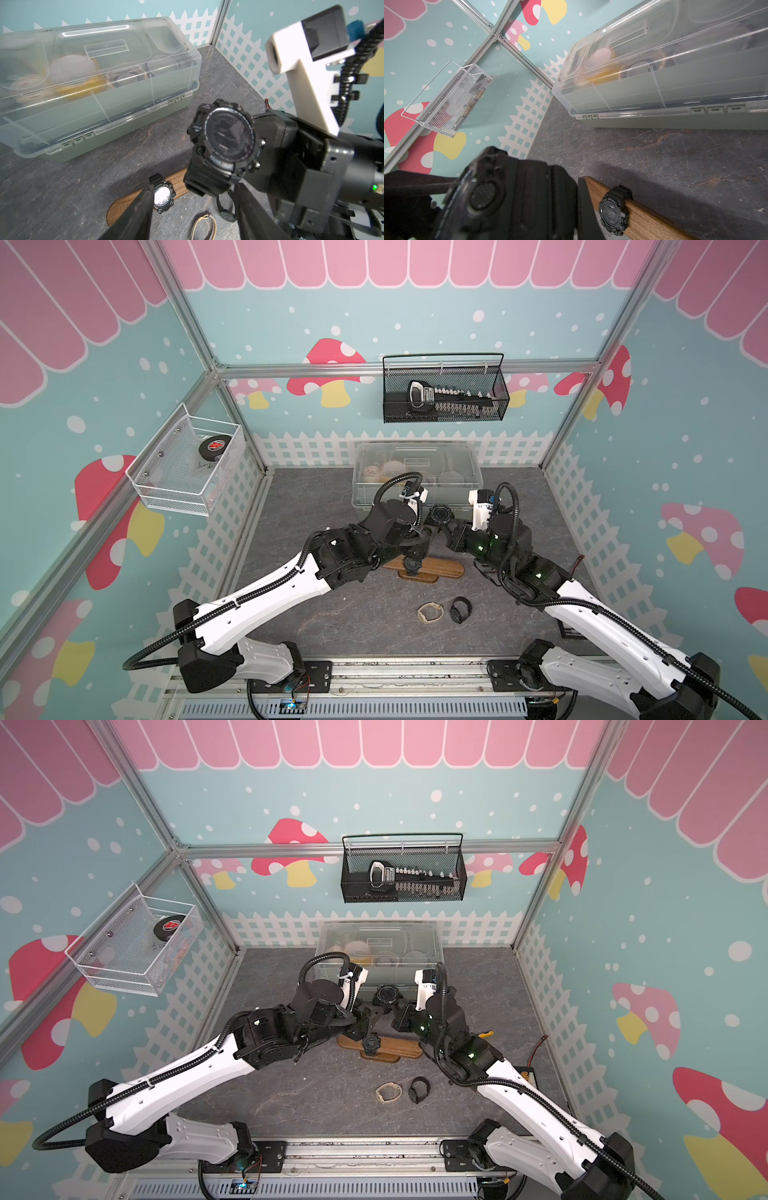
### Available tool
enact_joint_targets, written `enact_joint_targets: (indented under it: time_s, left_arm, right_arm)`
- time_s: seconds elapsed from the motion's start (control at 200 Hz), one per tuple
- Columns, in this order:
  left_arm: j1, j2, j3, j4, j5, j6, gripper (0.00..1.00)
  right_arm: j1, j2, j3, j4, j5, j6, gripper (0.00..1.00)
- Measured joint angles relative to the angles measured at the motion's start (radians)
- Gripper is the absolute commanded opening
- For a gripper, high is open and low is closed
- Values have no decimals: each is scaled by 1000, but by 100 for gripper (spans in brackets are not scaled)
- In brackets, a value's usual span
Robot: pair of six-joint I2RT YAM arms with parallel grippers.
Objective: Place watch on stand
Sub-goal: Pick up the watch at the center of the board.
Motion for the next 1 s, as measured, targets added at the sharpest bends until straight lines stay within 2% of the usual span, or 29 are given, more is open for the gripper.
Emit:
enact_joint_targets:
  time_s: [0.075, 0.291, 0.652, 0.807, 0.907, 1.002]
  left_arm:
    - [0, 13, 0, 0, 2, 3, 59]
    - [-5, 35, 11, 1, 2, 8, 46]
    - [-7, 51, 53, 0, -90, 27, 39]
    - [-10, 74, 75, 0, -117, 33, 33]
    - [-11, 85, 80, 0, -128, 34, 24]
    - [-12, 89, 80, -2, -148, 35, 7]
  right_arm:
    - [2, 0, 0, 0, 2, 2, 0]
    - [8, 0, 0, 1, 8, 10, 0]
    - [28, -33, 0, 2, 24, 18, 0]
    - [36, -37, 0, 5, 33, 20, 0]
    - [51, -37, 0, 8, 44, 19, 0]
    - [69, -37, 0, 11, 56, 13, 0]
